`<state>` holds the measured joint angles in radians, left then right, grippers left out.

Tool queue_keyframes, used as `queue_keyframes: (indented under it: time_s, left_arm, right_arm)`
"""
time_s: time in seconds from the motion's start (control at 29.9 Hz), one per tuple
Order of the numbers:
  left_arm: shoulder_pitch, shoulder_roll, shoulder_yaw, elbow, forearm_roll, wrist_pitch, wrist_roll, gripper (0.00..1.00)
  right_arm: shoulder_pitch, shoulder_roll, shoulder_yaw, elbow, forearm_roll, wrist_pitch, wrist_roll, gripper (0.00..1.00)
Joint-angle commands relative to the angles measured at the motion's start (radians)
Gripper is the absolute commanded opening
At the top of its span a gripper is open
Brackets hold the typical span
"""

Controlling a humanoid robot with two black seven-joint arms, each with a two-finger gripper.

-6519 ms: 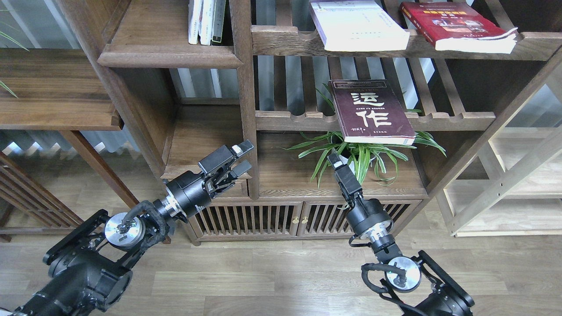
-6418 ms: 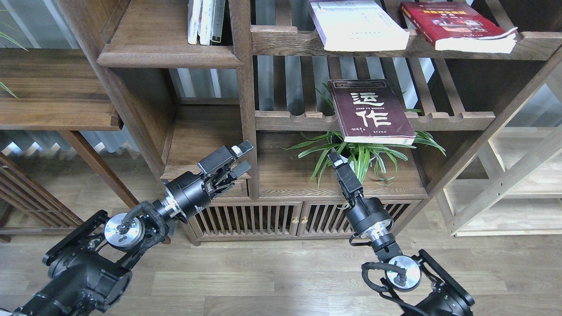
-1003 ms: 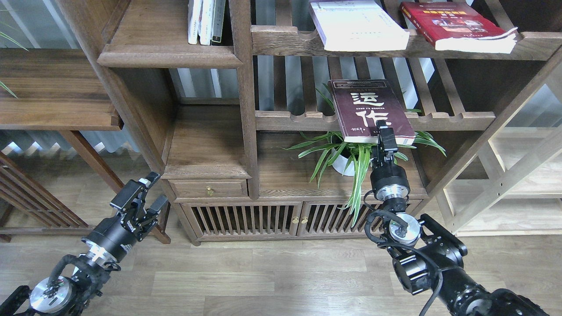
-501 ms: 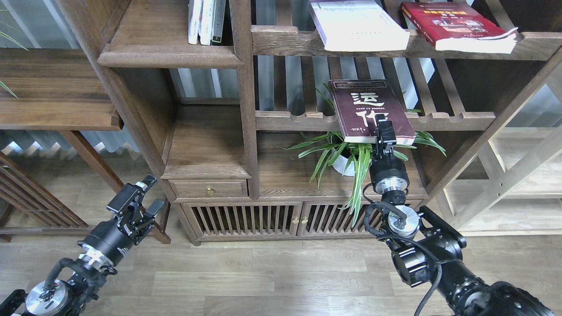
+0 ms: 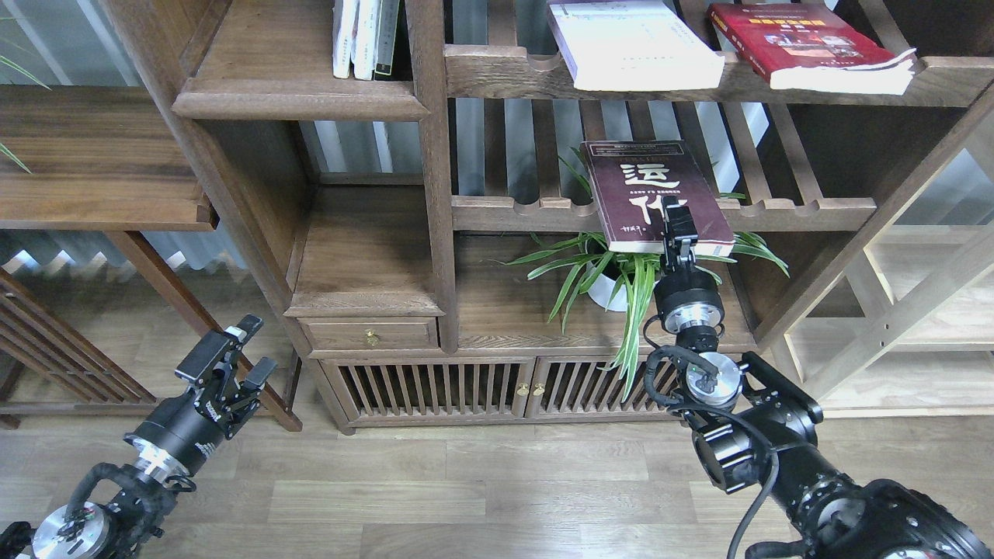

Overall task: Organize books on shelf
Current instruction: 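Grasp the dark red book with the right gripper and pull it out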

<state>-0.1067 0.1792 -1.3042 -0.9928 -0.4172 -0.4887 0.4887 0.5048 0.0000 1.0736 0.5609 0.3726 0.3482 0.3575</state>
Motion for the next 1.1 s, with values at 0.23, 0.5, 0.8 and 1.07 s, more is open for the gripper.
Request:
queue_keyframes:
  time_s: [0.23, 0.5, 0.8, 1.07]
  left_arm:
    - [0.001, 0.002, -0.001, 0.002, 0.000, 0.000, 0.000, 0.99]
    - [0.001, 0.002, -0.023, 0.002, 0.000, 0.000, 0.000, 0.99]
    - [0.001, 0.002, -0.021, 0.002, 0.000, 0.000, 0.000, 0.99]
    - [0.002, 0.014, -0.021, 0.002, 0.000, 0.000, 0.000, 0.99]
  right_arm:
    - [0.003, 0.000, -0.030, -0.007, -0.011, 0.003, 0.014, 0.37]
    - [0.000, 0.000, -0.090, -0.009, -0.024, 0.012, 0.021, 0.04]
    - [-0.002, 0.000, -0.087, 0.005, -0.049, 0.021, 0.021, 0.04]
    - [-0.113, 0.000, -0.081, 0.123, -0.047, 0.083, 0.021, 0.03]
